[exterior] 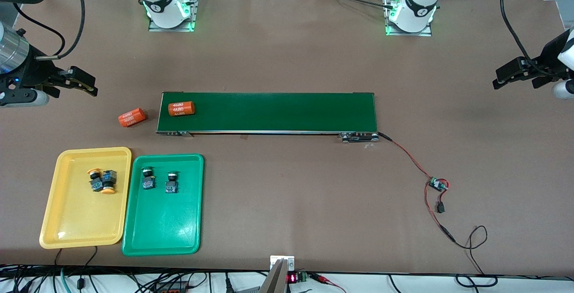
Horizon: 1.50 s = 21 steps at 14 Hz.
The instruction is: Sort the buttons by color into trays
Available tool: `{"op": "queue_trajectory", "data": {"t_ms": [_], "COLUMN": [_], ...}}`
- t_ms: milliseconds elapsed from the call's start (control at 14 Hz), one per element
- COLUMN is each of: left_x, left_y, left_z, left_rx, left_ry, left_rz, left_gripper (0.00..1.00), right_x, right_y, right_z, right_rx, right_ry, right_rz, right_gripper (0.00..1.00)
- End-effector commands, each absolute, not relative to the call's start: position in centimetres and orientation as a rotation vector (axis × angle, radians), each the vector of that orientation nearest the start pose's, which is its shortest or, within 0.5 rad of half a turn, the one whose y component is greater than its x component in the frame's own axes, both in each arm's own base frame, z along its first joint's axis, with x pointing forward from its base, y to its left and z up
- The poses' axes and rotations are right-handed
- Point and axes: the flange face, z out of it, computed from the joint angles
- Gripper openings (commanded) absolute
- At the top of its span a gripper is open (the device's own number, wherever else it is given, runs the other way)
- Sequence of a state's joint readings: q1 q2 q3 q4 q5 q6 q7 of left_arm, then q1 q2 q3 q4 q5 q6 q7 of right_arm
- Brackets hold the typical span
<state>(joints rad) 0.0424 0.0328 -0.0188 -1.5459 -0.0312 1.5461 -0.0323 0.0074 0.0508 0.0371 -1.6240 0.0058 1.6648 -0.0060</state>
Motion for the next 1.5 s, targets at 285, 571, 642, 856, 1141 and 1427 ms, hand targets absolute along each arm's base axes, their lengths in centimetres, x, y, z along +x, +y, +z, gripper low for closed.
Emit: {"op": "queue_trajectory", "data": {"t_ms": [285,571,642,856,1141,1427], "left_x": [55.6,55.7,55.7,55.7,55.6,55.6], "left_y": [0.8,0.9,0.9,1.2,1.2,1.3], "left_z": [62.2,62.1,62.1,62.0,62.0,62.0], "left_rx": [-3.146,-3.147,-3.147,-3.147,-3.147,-3.147], "left_ry": [-0.065,-0.067,-0.067,-0.077,-0.077,-0.08], "left_rz": [0.036,0.039,0.039,0.039,0.043,0.046], "left_gripper": [1.0,1.0,1.0,1.0,1.0,1.0], "right_x": [56.0,56.0,56.1,56.3,56.5,56.6], "right_y": [3.4,3.1,3.1,2.7,2.3,2.2], "right_z": [59.2,59.2,59.1,59.0,58.8,58.7], "right_rx": [-3.142,-3.142,-3.142,-3.143,-3.141,-3.141], "right_ry": [-0.094,-0.087,-0.085,-0.082,-0.082,-0.08], "right_rz": [0.072,0.067,0.067,0.063,0.06,0.06], "right_gripper": [1.0,1.0,1.0,1.0,1.0,1.0]}}
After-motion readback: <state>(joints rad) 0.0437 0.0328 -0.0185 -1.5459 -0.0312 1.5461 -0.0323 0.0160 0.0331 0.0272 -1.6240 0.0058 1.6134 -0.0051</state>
